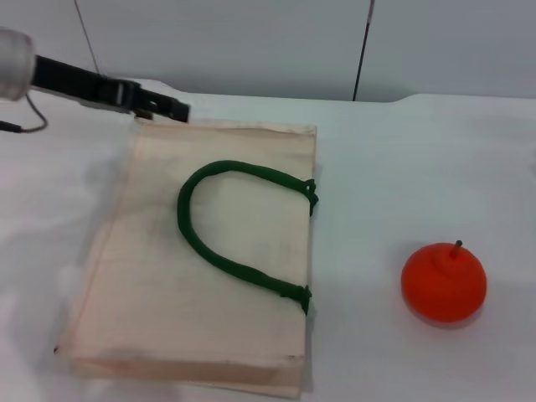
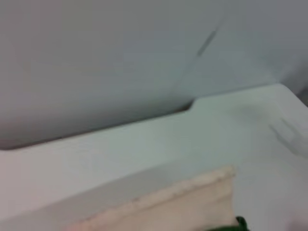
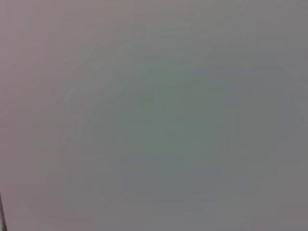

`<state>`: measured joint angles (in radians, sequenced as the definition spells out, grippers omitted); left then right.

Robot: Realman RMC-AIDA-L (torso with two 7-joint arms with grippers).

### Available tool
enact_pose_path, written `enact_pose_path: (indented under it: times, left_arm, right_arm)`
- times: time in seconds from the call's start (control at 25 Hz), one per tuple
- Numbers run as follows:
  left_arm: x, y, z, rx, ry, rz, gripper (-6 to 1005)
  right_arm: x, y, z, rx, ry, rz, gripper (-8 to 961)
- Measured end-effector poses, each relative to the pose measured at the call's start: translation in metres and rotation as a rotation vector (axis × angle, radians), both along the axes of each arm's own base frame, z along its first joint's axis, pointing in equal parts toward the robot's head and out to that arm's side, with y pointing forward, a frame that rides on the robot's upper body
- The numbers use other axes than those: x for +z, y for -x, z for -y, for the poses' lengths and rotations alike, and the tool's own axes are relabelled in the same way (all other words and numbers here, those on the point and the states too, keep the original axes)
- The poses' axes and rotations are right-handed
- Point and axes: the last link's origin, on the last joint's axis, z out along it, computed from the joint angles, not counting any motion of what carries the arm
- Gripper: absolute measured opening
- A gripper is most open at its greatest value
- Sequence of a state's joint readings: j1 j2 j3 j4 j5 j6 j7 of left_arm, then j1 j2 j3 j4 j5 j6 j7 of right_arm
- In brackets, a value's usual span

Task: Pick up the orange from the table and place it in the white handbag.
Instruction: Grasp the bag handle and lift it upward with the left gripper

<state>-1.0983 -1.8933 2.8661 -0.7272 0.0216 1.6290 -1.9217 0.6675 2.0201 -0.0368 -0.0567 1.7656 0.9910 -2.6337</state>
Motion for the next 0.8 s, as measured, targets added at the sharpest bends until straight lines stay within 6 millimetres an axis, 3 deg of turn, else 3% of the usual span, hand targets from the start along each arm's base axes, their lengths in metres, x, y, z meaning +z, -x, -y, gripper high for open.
enact_pose_path:
  times: [0.4,0.8]
  left_arm:
    - [-0.037,0.002,-0.019,0.027,0.011,-0.113,813]
    - [-0.072,-0.002,-0.024,-0.001,0.046,-0.152,805]
  right_arm:
    - [0.000,0.001,-0.001,0.002,0.000,0.000,892]
    - [-0.001,0.004,-0.003,0.010,0.003,-0.004,892]
